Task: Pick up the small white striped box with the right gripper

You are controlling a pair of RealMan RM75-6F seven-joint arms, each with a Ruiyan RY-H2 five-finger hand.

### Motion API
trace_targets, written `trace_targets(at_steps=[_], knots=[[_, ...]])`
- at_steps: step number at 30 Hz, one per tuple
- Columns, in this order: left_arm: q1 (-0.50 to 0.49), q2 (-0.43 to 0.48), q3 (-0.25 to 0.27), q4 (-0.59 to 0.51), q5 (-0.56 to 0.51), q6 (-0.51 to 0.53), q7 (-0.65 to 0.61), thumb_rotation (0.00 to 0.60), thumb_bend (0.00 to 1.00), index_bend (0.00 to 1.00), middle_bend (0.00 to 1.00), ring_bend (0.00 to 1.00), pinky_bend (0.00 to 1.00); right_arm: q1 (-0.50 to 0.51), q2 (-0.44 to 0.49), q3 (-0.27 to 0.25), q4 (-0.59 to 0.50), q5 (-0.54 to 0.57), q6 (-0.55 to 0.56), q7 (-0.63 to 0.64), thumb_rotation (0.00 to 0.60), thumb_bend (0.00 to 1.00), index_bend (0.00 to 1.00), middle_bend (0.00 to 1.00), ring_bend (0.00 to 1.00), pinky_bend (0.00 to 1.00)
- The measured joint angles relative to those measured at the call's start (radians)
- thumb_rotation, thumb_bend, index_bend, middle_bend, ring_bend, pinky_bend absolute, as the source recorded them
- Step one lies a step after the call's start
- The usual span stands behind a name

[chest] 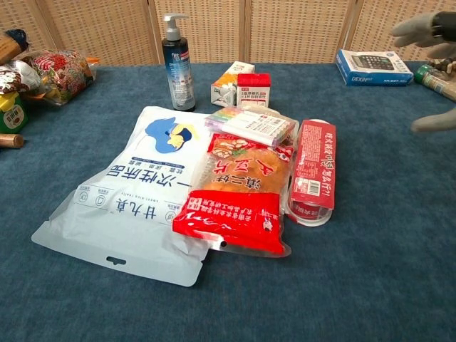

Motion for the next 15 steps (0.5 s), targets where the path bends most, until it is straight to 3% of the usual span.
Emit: trace_targets(at_steps=[15], knots=[[-0.017, -0.007, -0.008, -0.002, -0.024, -0.053, 0.022, 0.600, 0.06, 0.11, 0.00, 0.00, 0.00, 0.318, -0.187, 0.102, 0.156, 0.472, -0.248, -0.201, 0.600, 0.00, 0.00, 0.00, 0.00, 0.00]])
